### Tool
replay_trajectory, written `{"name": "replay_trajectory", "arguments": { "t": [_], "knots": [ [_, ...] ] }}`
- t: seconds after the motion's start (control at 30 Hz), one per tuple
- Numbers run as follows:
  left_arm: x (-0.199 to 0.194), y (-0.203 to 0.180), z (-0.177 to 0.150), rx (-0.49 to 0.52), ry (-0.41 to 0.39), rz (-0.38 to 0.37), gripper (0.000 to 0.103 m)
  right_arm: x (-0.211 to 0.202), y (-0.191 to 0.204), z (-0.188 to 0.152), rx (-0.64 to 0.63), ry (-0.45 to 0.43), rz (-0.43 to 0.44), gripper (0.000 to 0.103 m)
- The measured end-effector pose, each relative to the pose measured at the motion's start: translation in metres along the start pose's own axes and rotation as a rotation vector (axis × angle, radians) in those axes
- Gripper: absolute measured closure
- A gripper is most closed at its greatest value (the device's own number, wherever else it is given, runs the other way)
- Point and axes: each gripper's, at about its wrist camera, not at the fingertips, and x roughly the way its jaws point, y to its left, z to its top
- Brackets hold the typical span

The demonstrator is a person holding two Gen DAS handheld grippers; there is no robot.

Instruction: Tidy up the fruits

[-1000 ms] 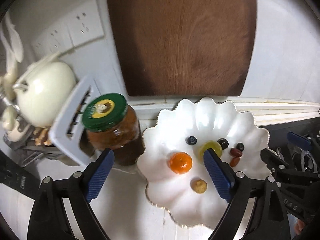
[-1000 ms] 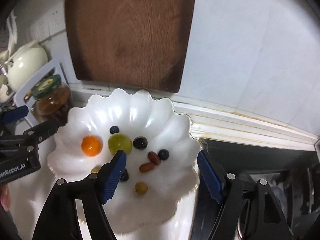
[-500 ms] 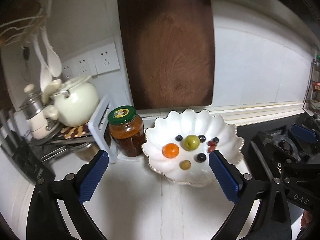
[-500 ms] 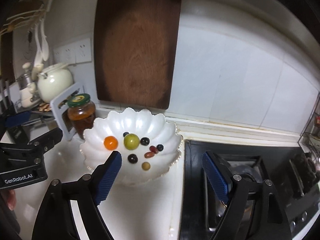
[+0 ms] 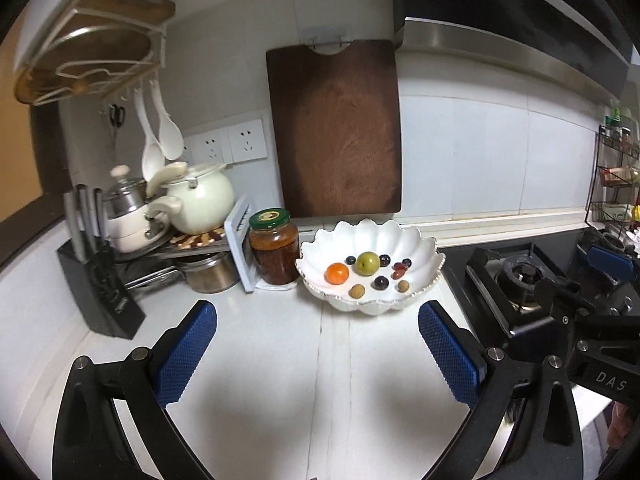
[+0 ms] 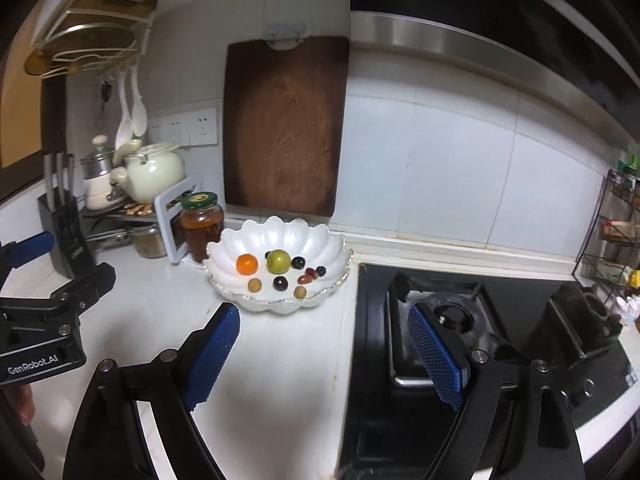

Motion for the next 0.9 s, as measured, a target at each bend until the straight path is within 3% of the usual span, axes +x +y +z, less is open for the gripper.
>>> {"name": "replay_trajectory", "arguments": {
  "t": [0.4,0.9],
  "knots": [
    [-0.103,-0.017,-0.034,0.026,-0.09,0.014,0.0,-0.096,0.001,-0.047,-0.009,-0.037,0.019,0.014],
    [-0.167,-0.045,-0.066,0.033,-0.123,-0.056,0.0,-0.172,-0.021,-0.09,0.046,-0.062,-0.042,0.012]
  ]
}}
